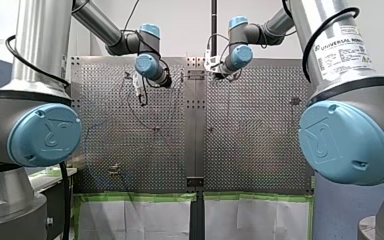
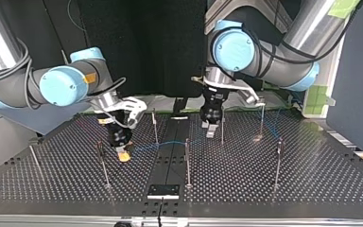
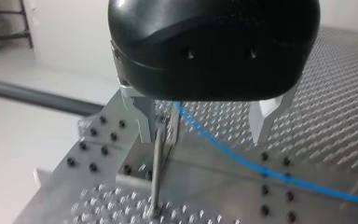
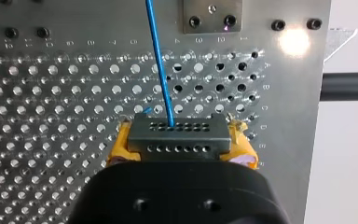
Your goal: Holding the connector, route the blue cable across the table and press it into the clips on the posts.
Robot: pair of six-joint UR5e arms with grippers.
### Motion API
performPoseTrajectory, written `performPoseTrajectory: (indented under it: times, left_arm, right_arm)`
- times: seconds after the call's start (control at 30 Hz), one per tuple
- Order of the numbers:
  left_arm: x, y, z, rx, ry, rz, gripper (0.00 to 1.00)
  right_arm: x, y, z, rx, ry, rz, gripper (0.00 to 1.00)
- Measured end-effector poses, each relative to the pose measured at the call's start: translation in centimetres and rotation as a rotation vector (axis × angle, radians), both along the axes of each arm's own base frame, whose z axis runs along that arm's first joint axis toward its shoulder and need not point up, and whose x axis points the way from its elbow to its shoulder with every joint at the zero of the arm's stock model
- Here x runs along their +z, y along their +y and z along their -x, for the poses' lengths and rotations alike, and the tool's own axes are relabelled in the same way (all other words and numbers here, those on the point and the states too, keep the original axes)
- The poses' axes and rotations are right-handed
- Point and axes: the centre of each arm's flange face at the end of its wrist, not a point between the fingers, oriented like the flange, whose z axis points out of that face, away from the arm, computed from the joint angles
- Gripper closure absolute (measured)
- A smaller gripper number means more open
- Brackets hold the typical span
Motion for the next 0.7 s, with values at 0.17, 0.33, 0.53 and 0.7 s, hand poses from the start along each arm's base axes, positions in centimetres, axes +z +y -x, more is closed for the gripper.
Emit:
performPoseTrajectory:
  times: [0.17, 0.33, 0.53, 0.7]
  left_arm:
    - [1.7, -1.0, 2.4, -0.027, -0.025, -0.006, 0.0]
    - [4.5, -2.2, 4.4, -0.032, -0.097, 0.024, 0.0]
    - [7.5, -4.0, 6.1, -0.039, -0.153, 0.049, 0.0]
    - [7.7, -6.2, 6.3, -0.065, -0.143, 0.04, 0.0]
  right_arm:
    - [0.0, -0.5, 0.6, -0.019, 0.0, -0.003, 1.0]
    - [0.0, -1.0, 1.2, -0.035, 0.001, -0.005, 1.0]
    - [0.0, -1.3, 1.6, -0.044, 0.002, -0.006, 1.0]
    - [0.0, -1.4, 1.7, -0.047, 0.002, -0.006, 1.0]
